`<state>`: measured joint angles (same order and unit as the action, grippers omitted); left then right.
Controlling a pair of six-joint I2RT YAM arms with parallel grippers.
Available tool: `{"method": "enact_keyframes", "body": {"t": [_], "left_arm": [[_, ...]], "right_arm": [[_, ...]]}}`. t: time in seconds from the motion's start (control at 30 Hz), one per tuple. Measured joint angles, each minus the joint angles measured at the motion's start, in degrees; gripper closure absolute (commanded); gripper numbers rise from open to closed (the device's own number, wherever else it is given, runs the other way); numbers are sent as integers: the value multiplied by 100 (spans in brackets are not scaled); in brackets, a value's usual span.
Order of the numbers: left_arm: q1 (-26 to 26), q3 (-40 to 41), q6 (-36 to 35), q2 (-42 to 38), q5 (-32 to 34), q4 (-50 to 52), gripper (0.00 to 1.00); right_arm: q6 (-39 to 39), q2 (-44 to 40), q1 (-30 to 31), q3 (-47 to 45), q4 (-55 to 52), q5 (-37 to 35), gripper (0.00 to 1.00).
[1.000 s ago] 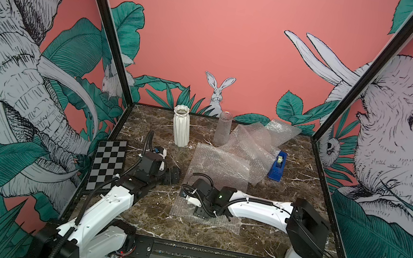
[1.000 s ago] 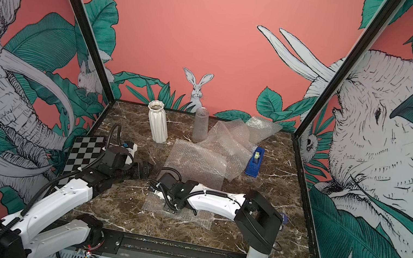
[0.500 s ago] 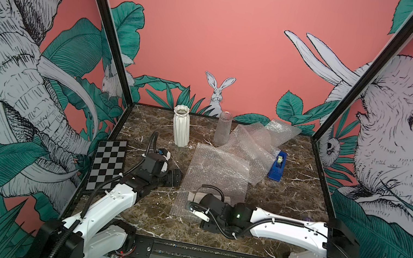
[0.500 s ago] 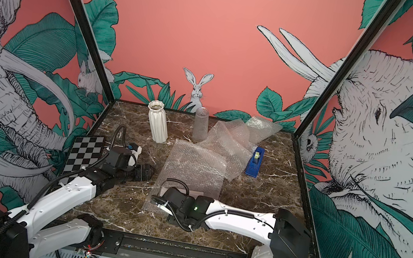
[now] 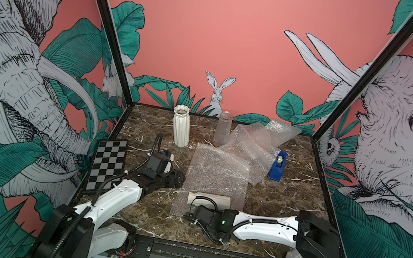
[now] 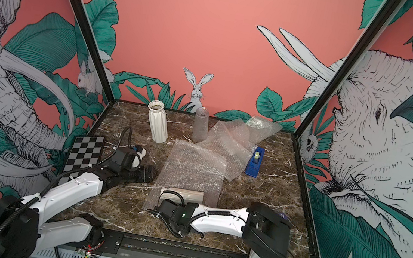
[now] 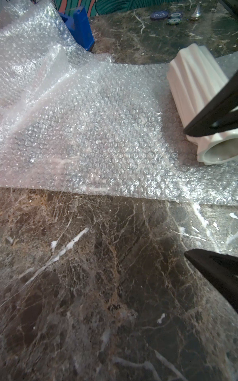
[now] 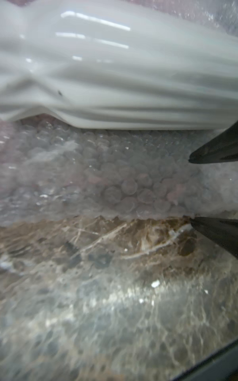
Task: Wrap vases in bubble wrap
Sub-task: Wrap the vase in bubble wrap.
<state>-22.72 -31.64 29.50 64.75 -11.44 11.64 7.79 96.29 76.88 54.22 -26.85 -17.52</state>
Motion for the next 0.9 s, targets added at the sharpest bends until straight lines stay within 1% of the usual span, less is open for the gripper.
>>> {"method": "enact_keyframes", "body": {"t": [0.03, 0.1, 0.13, 0.3, 0.4, 0.47, 0.63, 0.73, 0.8, 0.9], "left_arm": [[-28, -39, -7, 85, -11, -2, 13], [-105, -138, -15, 254, -13, 0, 13], [-160, -210, -24, 350, -9, 7, 13], [-538, -664, -131, 833, 70, 70, 13], [-857, -979, -260, 1139, 131, 103, 13], [-1025, -1147, -334, 1331, 140, 111, 14], [-1318, -1373, -555, 1770, 120, 138, 19], [-1425, -1473, -706, 2013, 66, 170, 23], [-1451, -1519, -807, 2159, -9, 168, 28], [-1469, -1532, -920, 2284, -111, 129, 33]], "right_arm": [[11, 4, -2, 0, 11, -57, 68], [31, -15, 0, -9, 76, -149, 82], [48, -46, 0, -35, 140, -192, 87], [74, -452, -2, -291, 361, -345, 93], [83, -713, -2, -380, 442, -470, 99], [81, -817, -15, -415, 525, -538, 100], [76, -960, -195, -446, 715, -568, 100], [76, -1019, -385, -444, 852, -542, 100], [79, -1034, -516, -444, 946, -492, 100], [79, -1034, -699, -444, 1062, -409, 100]]}}
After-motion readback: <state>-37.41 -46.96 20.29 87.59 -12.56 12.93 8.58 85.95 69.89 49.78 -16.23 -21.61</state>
